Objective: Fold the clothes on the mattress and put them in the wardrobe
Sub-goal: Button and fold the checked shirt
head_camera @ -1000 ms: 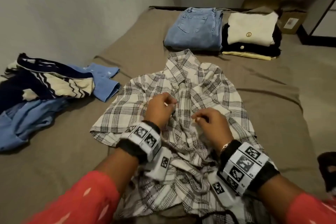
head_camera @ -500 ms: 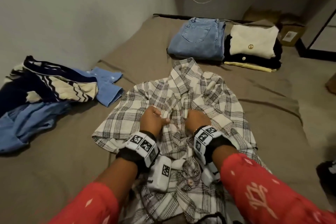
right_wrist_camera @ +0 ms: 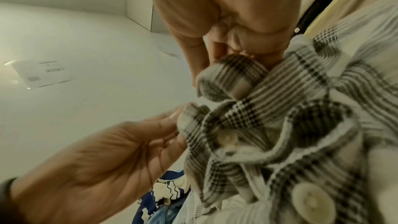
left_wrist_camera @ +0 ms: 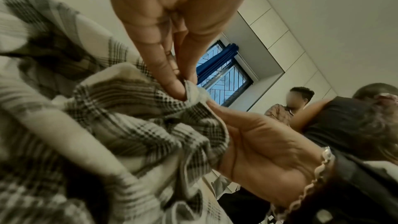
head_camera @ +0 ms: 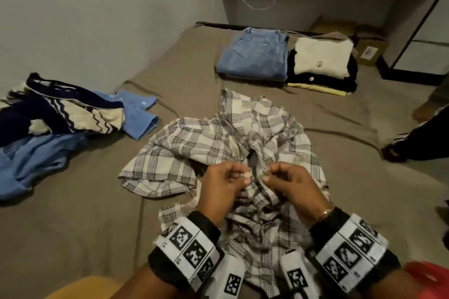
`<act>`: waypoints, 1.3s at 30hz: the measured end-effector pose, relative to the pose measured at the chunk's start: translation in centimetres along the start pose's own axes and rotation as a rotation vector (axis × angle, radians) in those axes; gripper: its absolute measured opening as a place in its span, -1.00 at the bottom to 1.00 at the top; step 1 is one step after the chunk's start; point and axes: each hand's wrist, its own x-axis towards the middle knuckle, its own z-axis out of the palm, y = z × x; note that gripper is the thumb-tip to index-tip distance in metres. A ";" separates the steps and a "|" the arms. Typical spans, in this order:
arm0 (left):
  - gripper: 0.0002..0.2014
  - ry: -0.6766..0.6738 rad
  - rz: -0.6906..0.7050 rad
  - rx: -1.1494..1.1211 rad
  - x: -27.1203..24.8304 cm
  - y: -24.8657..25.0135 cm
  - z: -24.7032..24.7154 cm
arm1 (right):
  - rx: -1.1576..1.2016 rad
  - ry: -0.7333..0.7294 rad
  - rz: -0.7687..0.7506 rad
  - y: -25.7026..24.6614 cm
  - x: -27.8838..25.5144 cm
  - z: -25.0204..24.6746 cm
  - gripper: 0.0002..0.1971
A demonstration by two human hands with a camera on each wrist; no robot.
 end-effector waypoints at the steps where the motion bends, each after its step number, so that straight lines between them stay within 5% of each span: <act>1: -0.79 0.018 -0.003 0.013 0.0 -0.2 0.2 | -0.036 0.011 -0.035 0.1 0.2 0.2 -0.92; 6: -0.82 0.049 -0.008 0.016 0.5 -0.6 0.6 | -0.448 0.060 -0.276 -0.3 1.1 1.1 -0.86; 11: -0.80 0.059 -0.017 -0.045 0.9 -1.0 0.6 | -0.525 0.097 -0.369 0.4 1.2 1.5 -0.88; 24: -0.82 0.063 -0.074 -0.075 1.3 -1.2 -0.2 | -0.412 -0.087 -0.306 0.6 1.5 1.0 -0.91; 39: -0.85 0.111 -0.098 -0.164 1.0 -2.0 0.4 | -0.796 0.107 -0.511 1.5 0.7 2.6 -0.96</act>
